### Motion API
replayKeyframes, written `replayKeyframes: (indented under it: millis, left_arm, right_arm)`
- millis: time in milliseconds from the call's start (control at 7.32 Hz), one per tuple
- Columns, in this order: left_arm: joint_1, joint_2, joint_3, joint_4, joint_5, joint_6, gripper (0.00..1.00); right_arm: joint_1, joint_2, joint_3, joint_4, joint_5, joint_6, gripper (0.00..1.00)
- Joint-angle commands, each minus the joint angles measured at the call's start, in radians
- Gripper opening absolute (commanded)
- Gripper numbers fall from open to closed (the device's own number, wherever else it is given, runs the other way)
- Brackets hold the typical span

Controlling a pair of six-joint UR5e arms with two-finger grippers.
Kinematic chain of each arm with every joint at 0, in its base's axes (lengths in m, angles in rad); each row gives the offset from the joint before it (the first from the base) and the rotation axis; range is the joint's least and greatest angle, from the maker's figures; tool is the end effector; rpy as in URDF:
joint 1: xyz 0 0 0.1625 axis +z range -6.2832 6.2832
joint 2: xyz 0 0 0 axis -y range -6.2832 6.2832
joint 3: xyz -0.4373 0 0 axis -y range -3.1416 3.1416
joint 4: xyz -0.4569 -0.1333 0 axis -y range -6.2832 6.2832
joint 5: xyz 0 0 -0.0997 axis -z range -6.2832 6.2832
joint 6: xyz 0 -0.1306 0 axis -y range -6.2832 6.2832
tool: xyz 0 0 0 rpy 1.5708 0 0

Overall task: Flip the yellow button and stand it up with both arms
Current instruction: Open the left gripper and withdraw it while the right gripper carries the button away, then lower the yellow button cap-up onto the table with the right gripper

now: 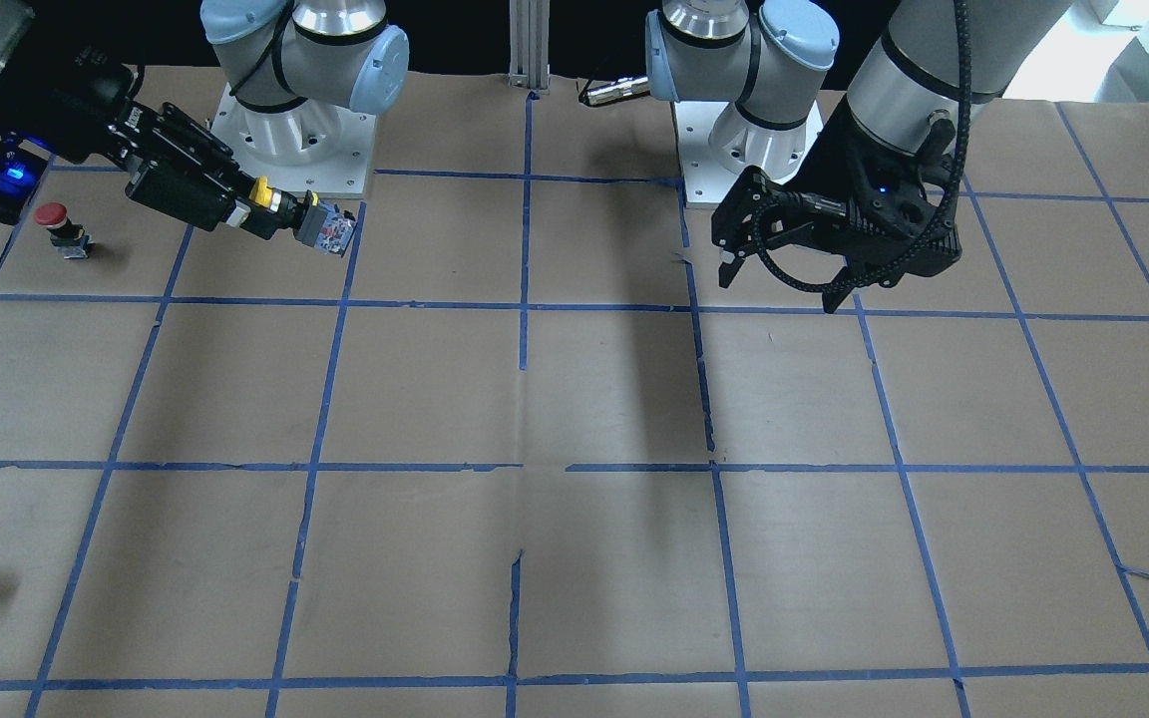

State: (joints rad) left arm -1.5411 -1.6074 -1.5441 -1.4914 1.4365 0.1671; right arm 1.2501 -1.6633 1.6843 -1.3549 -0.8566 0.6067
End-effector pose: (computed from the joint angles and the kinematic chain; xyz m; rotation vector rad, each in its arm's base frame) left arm -0.1335 -0.5855 0.4728 -0.2138 -3.0047 0.1241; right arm 0.0532 -0.5342 0.4690 1.1862 2.1304 0.4165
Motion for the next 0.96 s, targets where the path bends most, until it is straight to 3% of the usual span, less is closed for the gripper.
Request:
replayKeyframes:
  millis: [0,410,547,820]
  left_arm:
    - [-0.001,-0.002,0.018,0.002,0.082,-0.001,1.00]
    - [-0.013,0.026,0.028,-0.085,0.118,-0.007,1.00]
    - [-0.011,0.026,0.028,-0.087,0.117,-0.012,1.00]
    - [0.001,0.024,0.036,-0.095,0.117,-0.012,1.00]
  right_arm:
    - [-0.011,-0.003,0.020,0.010,-0.250,-0.402,0.08]
    - [-0.014,0.000,0.025,-0.054,-0.546,-0.990,0.08]
    - [-0.041,0.000,0.061,-0.175,-0.612,-1.177,0.08]
    - [-0.198,-0.001,0.158,-0.298,-0.611,-1.613,0.08]
